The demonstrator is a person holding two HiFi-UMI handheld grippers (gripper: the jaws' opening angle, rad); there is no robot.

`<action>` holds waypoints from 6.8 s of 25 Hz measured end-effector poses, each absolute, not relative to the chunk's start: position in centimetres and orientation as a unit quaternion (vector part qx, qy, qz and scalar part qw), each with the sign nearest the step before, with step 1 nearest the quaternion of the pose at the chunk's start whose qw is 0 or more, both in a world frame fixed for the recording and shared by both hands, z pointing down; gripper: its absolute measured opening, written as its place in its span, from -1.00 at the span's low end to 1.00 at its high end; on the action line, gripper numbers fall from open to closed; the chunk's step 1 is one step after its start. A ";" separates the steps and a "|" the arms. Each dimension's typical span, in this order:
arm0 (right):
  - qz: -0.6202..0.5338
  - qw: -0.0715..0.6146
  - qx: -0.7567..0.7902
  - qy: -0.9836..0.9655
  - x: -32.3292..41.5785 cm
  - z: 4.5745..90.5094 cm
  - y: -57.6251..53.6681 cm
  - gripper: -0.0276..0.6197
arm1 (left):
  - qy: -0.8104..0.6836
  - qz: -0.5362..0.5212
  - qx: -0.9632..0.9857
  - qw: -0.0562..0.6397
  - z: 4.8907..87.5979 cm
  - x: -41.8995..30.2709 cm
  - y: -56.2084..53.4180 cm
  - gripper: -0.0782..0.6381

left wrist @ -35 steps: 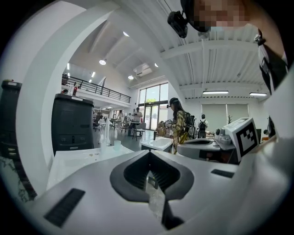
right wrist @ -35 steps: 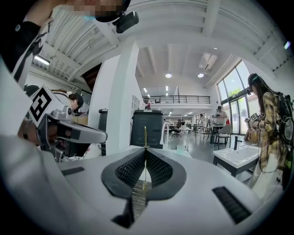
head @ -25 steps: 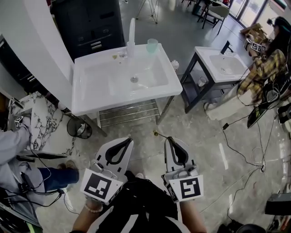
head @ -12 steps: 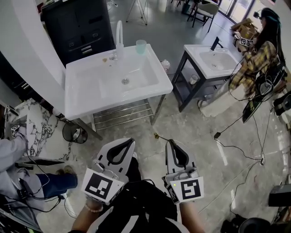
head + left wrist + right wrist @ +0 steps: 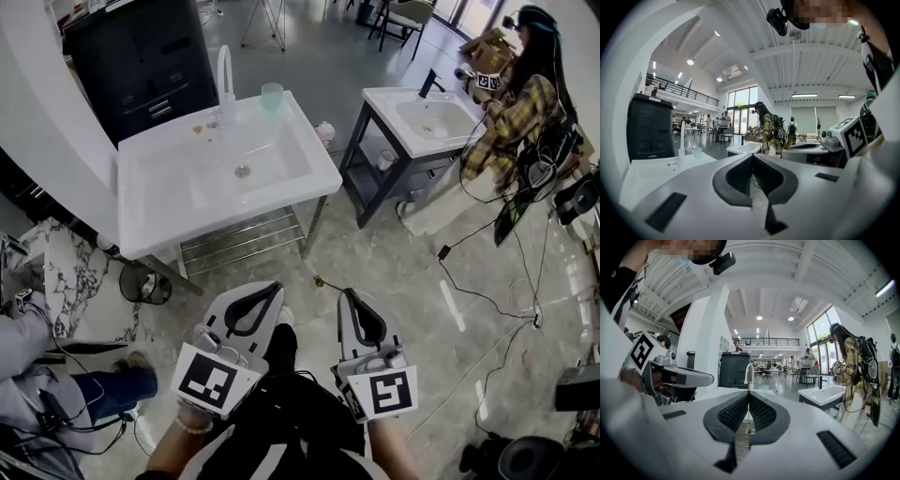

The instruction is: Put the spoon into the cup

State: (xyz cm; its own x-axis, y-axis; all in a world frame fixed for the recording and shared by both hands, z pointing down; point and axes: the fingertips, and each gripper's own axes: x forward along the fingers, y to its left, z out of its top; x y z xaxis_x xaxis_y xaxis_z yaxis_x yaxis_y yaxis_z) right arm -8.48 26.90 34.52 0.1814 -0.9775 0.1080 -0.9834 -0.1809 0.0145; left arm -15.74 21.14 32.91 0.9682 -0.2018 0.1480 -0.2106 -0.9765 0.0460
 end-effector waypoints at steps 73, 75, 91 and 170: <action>0.036 0.037 0.716 -0.696 12.5 33.0 2.3 -0.89 | -0.165 0.073 0.983 0.041 33.4 4.8 -1.5 -0.78; 0.037 0.034 0.712 -0.701 13.5 33.0 1.4 -0.89 | -0.174 0.073 0.981 0.042 33.4 5.5 -2.3 -0.79; 0.035 0.040 0.643 -0.764 20.5 32.3 -6.0 -0.89 | -0.270 0.070 0.959 0.047 32.4 11.4 -8.3 -0.78; 0.016 0.086 0.559 -0.825 20.3 34.4 -17.4 -0.89 | -0.360 0.075 0.928 0.057 34.1 10.7 -16.3 -0.78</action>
